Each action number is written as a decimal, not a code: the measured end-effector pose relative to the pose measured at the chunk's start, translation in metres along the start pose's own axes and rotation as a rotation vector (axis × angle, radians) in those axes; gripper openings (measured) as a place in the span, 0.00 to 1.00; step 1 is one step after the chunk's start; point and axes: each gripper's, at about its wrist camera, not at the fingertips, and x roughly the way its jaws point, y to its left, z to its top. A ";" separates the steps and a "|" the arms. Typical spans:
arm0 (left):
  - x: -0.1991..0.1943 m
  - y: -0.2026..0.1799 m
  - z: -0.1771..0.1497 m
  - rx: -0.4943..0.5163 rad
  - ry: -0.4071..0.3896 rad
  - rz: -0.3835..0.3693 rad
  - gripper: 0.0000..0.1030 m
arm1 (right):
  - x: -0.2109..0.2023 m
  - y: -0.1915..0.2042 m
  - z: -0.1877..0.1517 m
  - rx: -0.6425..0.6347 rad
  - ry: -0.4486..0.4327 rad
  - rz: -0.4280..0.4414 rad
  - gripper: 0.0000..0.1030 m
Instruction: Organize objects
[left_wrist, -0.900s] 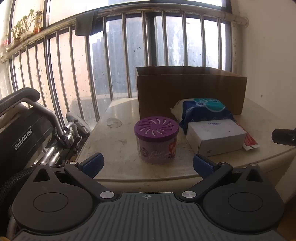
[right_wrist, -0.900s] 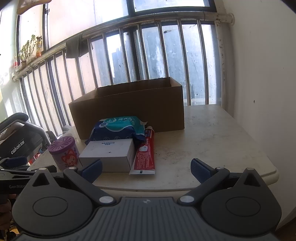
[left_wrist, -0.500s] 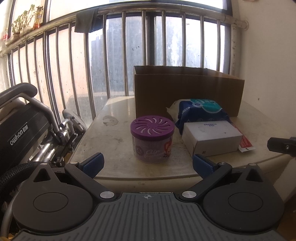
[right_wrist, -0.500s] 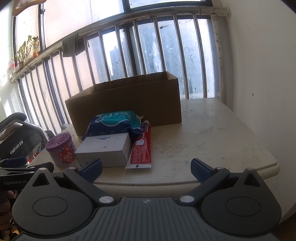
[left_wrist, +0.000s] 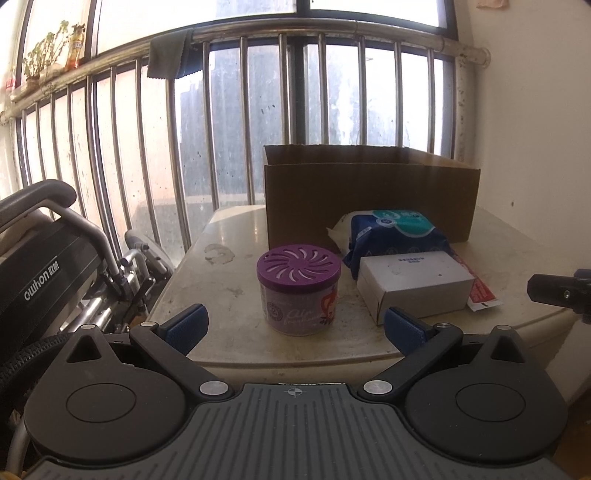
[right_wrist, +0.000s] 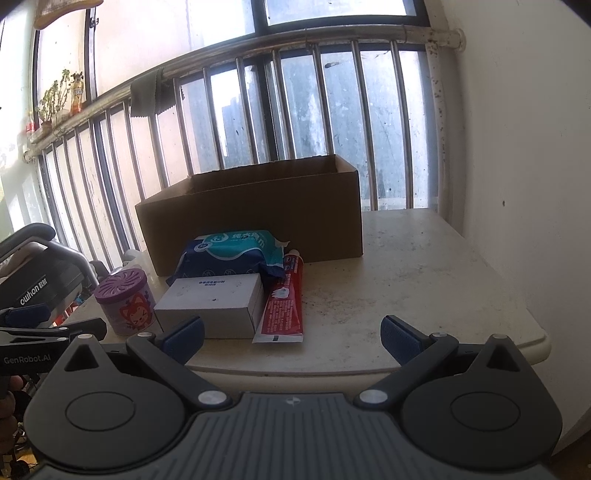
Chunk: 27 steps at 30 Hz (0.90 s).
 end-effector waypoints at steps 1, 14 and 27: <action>0.000 0.000 0.000 -0.002 0.000 0.000 0.99 | 0.000 0.000 0.000 0.002 -0.003 -0.004 1.00; -0.003 0.001 0.000 -0.007 -0.022 -0.008 0.99 | -0.004 0.000 0.004 0.008 -0.027 0.001 1.00; -0.004 -0.001 0.003 -0.008 -0.035 -0.043 0.99 | -0.007 0.002 0.006 0.001 -0.031 0.012 1.00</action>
